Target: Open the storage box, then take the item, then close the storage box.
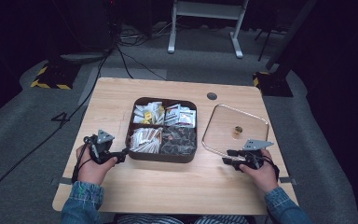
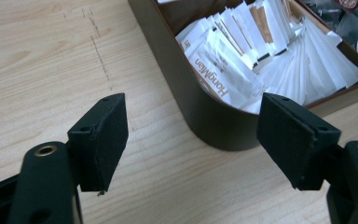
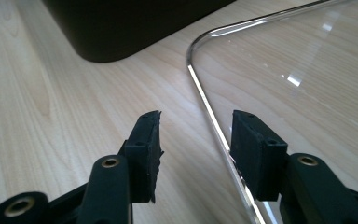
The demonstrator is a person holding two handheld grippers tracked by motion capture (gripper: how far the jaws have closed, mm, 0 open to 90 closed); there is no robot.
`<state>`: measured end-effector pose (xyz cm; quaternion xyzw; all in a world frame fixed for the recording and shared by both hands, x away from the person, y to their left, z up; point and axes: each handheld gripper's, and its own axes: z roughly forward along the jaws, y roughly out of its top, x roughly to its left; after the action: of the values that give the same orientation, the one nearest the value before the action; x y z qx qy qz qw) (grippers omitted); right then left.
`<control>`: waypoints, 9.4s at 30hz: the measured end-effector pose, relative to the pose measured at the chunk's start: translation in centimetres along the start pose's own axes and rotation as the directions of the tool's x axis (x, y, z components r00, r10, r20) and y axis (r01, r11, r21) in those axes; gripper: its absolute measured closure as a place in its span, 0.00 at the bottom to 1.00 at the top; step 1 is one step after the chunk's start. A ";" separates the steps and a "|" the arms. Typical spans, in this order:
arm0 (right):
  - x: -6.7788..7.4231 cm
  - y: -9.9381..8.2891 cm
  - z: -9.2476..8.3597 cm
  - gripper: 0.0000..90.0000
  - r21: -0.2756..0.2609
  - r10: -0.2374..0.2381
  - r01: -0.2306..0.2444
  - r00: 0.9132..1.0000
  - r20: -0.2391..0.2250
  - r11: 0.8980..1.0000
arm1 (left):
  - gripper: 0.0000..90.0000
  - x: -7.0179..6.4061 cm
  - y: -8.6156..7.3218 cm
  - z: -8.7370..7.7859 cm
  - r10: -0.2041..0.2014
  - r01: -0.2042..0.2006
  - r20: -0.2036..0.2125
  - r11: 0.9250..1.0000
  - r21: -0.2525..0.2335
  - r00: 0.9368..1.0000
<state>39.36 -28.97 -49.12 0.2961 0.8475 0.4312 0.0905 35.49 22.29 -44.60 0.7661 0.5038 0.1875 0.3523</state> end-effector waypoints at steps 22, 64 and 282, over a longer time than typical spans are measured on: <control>2.9 -0.3 2.2 0.52 0.047 -0.136 0.136 0.991 -0.007 0.990 | 0.38 -0.7 2.4 -0.7 0.007 -0.006 0.012 0.996 -0.093 1.000; 2.9 -0.3 2.2 0.52 0.046 -0.138 0.139 0.990 -0.011 0.989 | 0.78 -3.5 4.7 5.8 0.147 -0.137 -0.067 0.983 0.125 0.987; -6.8 2.3 -1.9 0.46 -0.111 0.157 -0.129 0.942 0.296 0.985 | 0.39 -8.6 -4.8 3.2 0.203 -0.225 0.222 0.971 0.079 0.954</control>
<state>45.07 -33.12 -46.85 0.4152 0.7793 0.4239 0.2013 30.89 14.54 -49.70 0.8489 0.3865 0.1155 0.3414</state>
